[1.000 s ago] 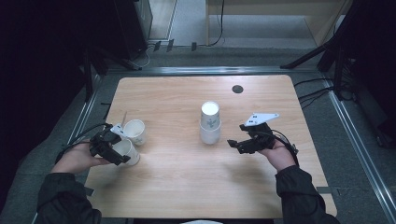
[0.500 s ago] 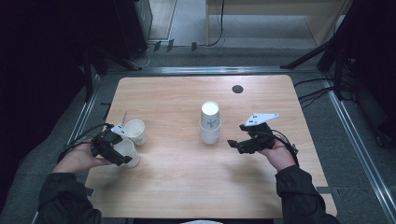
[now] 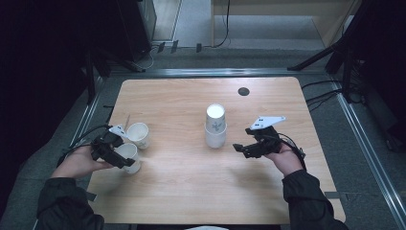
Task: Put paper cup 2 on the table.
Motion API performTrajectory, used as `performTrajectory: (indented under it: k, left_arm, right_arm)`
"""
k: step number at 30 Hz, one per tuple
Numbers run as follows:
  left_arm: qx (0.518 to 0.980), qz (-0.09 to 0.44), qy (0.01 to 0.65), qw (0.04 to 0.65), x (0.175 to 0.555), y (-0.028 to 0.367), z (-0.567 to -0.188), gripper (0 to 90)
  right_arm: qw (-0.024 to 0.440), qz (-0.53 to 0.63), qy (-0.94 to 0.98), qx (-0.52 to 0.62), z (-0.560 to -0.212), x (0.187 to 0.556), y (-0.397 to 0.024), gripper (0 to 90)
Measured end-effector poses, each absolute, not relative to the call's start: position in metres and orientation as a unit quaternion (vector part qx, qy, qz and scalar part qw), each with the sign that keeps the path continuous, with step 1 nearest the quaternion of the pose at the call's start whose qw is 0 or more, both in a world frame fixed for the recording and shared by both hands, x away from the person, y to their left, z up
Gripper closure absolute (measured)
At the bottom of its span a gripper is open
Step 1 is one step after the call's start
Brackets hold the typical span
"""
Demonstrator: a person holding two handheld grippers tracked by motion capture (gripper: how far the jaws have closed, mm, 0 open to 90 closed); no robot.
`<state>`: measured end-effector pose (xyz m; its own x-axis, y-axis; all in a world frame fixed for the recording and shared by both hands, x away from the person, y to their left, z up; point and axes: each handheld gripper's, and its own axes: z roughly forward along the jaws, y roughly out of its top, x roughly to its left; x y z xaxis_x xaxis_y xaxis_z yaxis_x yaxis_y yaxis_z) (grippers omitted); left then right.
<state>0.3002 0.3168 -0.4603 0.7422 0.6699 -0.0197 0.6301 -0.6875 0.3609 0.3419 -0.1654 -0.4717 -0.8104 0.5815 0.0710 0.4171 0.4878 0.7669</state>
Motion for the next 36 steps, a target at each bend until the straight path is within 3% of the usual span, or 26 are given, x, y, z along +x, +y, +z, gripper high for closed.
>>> performTrajectory:
  k: [36]
  left_arm:
    - [0.882,0.075,0.391,0.252,0.29,0.334,-0.415,16.9]
  right_arm:
    - [0.095,0.414,0.857,0.291,-0.472,0.342,-0.165,21.6]
